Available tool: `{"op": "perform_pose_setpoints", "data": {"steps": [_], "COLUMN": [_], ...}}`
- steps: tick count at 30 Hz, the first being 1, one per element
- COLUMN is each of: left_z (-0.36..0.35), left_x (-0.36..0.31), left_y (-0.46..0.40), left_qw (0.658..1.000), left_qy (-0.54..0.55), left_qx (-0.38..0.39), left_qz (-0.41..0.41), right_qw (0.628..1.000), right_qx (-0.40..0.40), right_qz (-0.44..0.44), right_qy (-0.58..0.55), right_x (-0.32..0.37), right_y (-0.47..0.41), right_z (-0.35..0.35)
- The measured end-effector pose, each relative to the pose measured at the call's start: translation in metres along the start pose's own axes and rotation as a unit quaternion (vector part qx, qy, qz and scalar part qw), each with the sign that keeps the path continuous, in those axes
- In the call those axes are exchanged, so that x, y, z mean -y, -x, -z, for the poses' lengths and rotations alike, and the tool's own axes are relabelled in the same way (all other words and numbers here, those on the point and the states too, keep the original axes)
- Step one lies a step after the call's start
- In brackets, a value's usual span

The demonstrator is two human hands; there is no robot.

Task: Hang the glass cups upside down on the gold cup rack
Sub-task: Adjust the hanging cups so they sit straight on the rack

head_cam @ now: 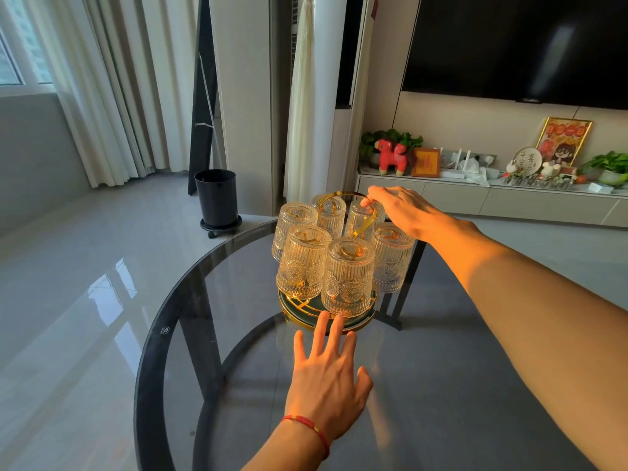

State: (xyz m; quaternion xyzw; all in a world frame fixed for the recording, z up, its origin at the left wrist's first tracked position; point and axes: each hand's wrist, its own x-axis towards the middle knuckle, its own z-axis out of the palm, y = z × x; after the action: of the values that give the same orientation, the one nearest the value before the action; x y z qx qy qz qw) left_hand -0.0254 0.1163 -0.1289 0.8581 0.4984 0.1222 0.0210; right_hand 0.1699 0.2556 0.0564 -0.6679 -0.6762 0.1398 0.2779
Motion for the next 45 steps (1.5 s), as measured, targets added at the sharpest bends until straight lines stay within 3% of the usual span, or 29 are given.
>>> {"op": "perform_pose_setpoints", "data": {"steps": [5, 9, 16, 34, 41, 45], "left_z": [0.0, 0.001, 0.002, -0.002, -0.002, -0.002], "left_x": [-0.001, -0.001, 0.001, 0.001, 0.001, 0.001], "left_y": [0.0, -0.001, -0.001, -0.001, -0.001, -0.001], "left_qw": [1.0, 1.0, 1.0, 1.0, 1.0, 1.0], "left_qy": [-0.002, -0.005, 0.004, 0.008, 0.009, 0.01], "left_qx": [0.007, 0.014, -0.007, -0.02, -0.01, -0.004], "left_qz": [0.001, 0.0, -0.002, 0.001, 0.002, 0.004], "right_qw": [0.997, 0.992, 0.997, 0.982, 0.986, 0.998], "right_qx": [-0.031, -0.007, 0.08, 0.176, 0.156, 0.06], "right_qz": [0.039, 0.066, 0.001, -0.065, -0.043, 0.027], "right_qy": [-0.065, -0.109, 0.002, 0.033, 0.042, -0.015], "right_x": [0.022, 0.05, 0.07, 0.076, 0.074, 0.068], "right_y": [0.002, -0.004, -0.018, -0.039, -0.038, -0.031], "right_z": [0.002, -0.007, -0.021, -0.019, -0.019, -0.021]}}
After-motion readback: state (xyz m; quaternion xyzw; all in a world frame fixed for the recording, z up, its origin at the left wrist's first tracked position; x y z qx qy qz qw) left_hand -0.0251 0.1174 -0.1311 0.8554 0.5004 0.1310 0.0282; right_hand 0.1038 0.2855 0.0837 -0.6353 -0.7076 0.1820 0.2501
